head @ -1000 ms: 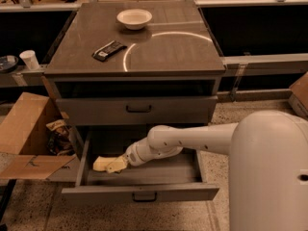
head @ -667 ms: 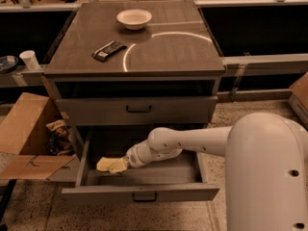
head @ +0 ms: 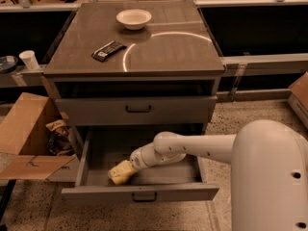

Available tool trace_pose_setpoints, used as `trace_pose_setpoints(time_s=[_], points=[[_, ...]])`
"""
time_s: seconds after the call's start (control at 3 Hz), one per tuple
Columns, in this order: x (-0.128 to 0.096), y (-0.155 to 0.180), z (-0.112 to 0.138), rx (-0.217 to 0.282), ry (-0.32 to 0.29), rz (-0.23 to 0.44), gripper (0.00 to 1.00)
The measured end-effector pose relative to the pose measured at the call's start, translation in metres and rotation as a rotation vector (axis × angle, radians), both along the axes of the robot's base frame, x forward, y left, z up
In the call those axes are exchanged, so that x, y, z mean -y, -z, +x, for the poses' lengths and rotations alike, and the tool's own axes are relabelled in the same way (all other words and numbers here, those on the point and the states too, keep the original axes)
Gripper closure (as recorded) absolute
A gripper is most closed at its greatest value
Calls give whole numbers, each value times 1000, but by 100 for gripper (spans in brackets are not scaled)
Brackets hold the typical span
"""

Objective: Place sponge into middle drawer

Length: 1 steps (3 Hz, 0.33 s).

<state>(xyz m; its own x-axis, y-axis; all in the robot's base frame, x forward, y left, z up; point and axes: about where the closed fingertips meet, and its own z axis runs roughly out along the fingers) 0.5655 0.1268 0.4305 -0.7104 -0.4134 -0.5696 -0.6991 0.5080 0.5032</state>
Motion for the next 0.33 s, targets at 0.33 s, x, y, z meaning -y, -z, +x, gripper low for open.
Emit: trace_pose_setpoints(time_s=[0.33], points=[[11,7,-1,12,39,63,0]])
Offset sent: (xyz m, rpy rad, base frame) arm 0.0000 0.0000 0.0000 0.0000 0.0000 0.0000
